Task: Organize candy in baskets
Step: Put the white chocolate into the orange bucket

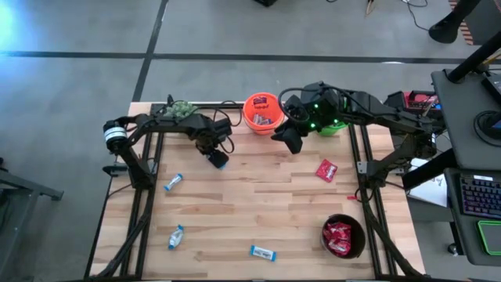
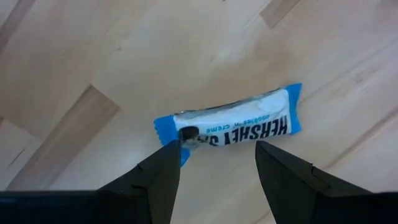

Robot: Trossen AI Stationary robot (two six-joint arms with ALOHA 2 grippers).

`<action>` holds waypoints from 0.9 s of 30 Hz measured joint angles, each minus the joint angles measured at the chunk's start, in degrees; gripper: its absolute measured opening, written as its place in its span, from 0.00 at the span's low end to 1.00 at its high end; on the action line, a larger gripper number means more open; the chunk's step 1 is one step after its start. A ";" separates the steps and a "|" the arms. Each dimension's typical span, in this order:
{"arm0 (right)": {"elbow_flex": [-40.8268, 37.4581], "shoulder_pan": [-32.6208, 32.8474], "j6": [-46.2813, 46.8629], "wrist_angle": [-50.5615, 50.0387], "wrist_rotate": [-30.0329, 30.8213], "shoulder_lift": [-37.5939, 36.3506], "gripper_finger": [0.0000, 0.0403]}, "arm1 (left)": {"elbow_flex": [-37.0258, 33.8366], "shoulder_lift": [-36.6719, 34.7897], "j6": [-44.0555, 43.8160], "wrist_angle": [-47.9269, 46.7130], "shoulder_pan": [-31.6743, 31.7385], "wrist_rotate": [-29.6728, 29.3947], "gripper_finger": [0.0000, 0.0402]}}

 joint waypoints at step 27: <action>0.00 0.14 0.59 0.20 0.04 0.00 0.38 | -6.56 0.00 2.05 8.53 0.01 -0.30 0.33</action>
